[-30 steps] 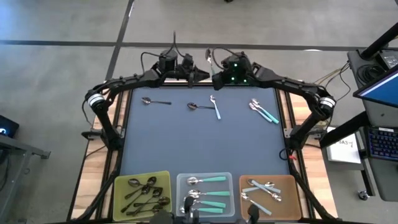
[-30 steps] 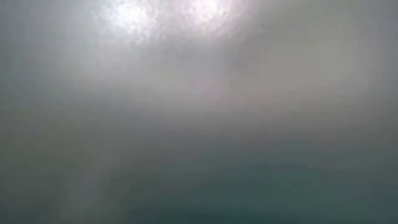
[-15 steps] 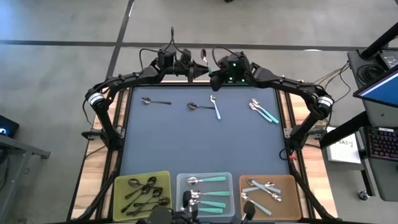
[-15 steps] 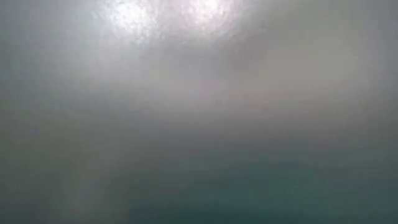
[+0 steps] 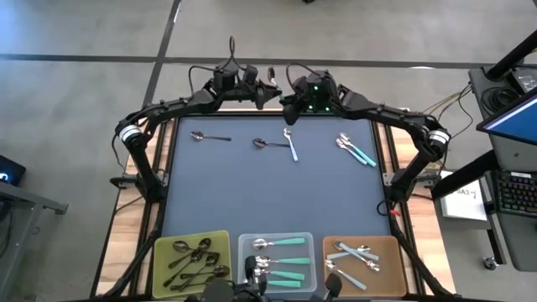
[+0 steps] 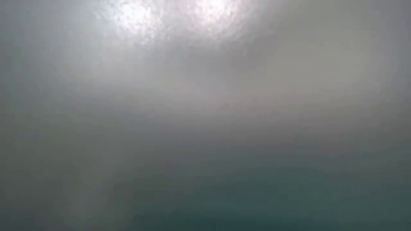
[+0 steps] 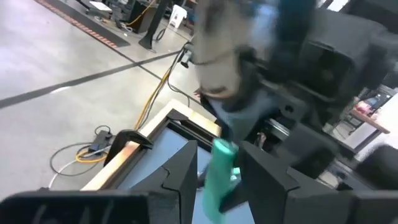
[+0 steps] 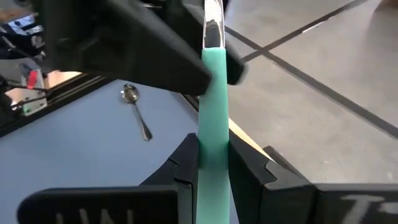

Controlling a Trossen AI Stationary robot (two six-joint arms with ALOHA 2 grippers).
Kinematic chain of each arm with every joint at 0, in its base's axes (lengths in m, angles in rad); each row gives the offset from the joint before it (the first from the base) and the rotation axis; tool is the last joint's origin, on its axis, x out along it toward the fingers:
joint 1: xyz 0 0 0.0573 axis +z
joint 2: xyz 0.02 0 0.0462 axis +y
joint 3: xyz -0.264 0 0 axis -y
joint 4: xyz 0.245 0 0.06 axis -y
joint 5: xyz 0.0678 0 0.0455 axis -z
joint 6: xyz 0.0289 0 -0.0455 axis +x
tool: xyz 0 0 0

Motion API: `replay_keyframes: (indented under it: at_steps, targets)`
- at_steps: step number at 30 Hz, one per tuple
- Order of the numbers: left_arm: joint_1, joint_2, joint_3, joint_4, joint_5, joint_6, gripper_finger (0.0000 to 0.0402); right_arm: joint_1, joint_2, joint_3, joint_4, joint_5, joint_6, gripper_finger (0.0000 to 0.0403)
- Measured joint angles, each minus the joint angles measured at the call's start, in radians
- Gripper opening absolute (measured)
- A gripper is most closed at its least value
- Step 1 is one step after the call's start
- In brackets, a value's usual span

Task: Sort silverware by color (type)
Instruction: Put the green spoon into the transparent bin

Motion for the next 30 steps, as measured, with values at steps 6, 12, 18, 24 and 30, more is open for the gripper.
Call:
replay_keyframes:
  at_steps: [6, 12, 18, 24, 30]
  targets:
    - [0.000, 0.000, -0.008, 0.001, 0.006, -0.005, 0.0099, 0.006, 0.000, 0.000, 0.009, -0.021, -0.012, 0.0047]
    - [0.000, 0.000, -0.008, 0.001, 0.008, -0.001, 0.0072, 0.008, 0.000, 0.000, 0.022, -0.016, -0.020, 0.0047]
    - [0.000, 0.000, -0.008, 0.001, 0.006, -0.002, 0.0022, 0.008, 0.000, 0.000, 0.023, -0.014, -0.019, 0.0047]
    - [0.000, 0.000, -0.009, -0.001, 0.012, -0.005, 0.0022, 0.009, 0.000, 0.000, 0.015, -0.012, 0.031, 0.0049]
    - [0.002, 0.004, -0.009, -0.018, 0.054, -0.002, 0.0022, 0.011, -0.004, 0.003, -0.036, -0.023, 0.071, 0.0150]
